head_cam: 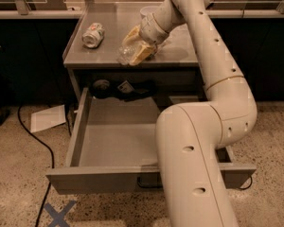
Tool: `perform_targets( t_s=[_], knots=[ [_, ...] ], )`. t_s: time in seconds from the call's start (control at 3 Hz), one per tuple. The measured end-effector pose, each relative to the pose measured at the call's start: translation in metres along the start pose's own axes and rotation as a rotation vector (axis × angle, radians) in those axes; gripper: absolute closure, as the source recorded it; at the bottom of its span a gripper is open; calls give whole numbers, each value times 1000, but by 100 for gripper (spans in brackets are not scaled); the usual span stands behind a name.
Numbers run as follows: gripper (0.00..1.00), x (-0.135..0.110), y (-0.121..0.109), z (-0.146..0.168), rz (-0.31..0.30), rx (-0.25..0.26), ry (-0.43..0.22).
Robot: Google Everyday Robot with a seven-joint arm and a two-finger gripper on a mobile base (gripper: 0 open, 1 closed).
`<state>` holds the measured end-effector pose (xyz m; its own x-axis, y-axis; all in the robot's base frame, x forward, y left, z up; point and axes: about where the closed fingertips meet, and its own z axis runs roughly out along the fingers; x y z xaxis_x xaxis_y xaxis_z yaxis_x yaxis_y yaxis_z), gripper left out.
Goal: Pick water bottle from top drawer and place on counter
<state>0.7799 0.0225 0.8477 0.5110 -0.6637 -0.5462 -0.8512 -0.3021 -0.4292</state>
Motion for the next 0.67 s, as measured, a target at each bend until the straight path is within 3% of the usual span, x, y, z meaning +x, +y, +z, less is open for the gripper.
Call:
perform_targets(
  t_s=[0.33, 0.67],
  knots=[
    [0, 0, 0, 0, 0, 0, 0],
    [0, 0, 0, 0, 0, 0, 0]
  ],
)
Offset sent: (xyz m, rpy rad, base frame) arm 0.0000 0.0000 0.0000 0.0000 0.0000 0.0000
